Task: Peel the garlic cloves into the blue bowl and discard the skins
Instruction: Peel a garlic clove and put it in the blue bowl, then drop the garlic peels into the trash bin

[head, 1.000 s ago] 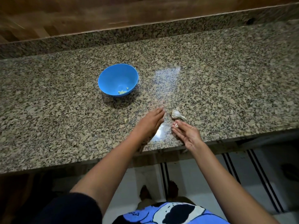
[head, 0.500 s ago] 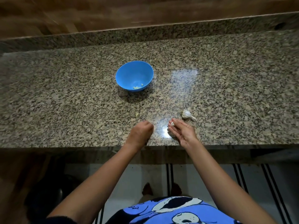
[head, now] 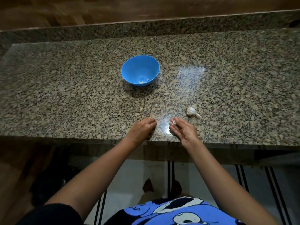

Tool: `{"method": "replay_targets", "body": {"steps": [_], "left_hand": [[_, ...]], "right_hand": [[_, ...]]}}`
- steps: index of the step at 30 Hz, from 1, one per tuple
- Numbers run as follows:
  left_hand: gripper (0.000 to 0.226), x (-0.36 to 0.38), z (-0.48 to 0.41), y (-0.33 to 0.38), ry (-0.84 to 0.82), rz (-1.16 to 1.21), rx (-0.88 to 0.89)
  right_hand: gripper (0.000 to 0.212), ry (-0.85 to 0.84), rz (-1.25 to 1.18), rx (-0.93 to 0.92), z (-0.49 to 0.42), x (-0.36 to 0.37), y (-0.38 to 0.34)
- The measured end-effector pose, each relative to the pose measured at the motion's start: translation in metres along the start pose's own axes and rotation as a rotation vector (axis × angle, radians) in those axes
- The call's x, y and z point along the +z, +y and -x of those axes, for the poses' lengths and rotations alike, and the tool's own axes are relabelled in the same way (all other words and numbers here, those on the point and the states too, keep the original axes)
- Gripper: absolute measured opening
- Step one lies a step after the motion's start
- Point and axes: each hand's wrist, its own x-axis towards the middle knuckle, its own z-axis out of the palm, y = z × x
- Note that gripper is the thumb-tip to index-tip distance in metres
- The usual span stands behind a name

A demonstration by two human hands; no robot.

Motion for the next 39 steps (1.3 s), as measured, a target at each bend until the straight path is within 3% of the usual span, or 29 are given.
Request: {"method": "replay_targets", "body": {"steps": [4,7,9,11,13,15,17,19,20,22,24,29,35,39], "left_hand": [[0.02,-0.015,-0.012,0.009,-0.077,0.071,-0.096],[0.016,-0.015,-0.021,0.013,-0.105,0.011,-0.203],[0.014,-0.018,-0.023,0.015,-0.063,0.089,-0.4],[0.013,-0.027,-0.016,0.01,0.104,0.595,-0.808],[0.013,-0.044,0.013,-0.005,0.397,1.409,-1.083],[0.016,-0.061,0.068,-0.023,0.761,1.934,-1.114],[0.029,-0.071,0.134,-0.039,1.133,2.213,-1.04],[0.041,-0.075,0.197,-0.054,1.452,2.263,-1.028],[0.032,-0.077,0.227,-0.061,1.563,2.228,-1.069],[0.01,-0.081,0.279,-0.072,1.745,2.099,-1.177],[0.015,-0.081,0.326,-0.085,1.859,2.036,-1.254],[0.025,-0.068,0.432,-0.114,2.009,1.902,-1.433],[0.012,-0.028,0.512,-0.141,2.151,1.916,-1.499],[0.01,0.0,0.545,-0.158,2.213,1.925,-1.571]], "right_hand": [[0.024,-0.02,0.042,0.003,0.0,0.006,0.001],[0.02,-0.038,0.08,0.015,0.003,0.015,0.003],[0.015,-0.066,0.085,0.035,0.004,0.027,0.008],[0.014,-0.128,0.117,0.048,0.003,0.044,0.016],[0.013,-0.214,0.191,0.07,0.005,0.068,0.03],[0.007,-0.333,0.233,0.122,0.016,0.1,0.052],[0.007,-0.481,0.245,0.226,0.037,0.143,0.087],[0.009,-0.639,0.329,0.334,0.063,0.19,0.132],[0.01,-0.699,0.378,0.379,0.076,0.213,0.158],[0.009,-0.765,0.466,0.444,0.096,0.247,0.211],[0.008,-0.756,0.502,0.493,0.105,0.267,0.259],[0.009,-0.672,0.618,0.55,0.108,0.285,0.36],[0.011,-0.647,0.73,0.591,0.082,0.291,0.455],[0.027,-0.618,0.851,0.608,0.062,0.297,0.513]]}}
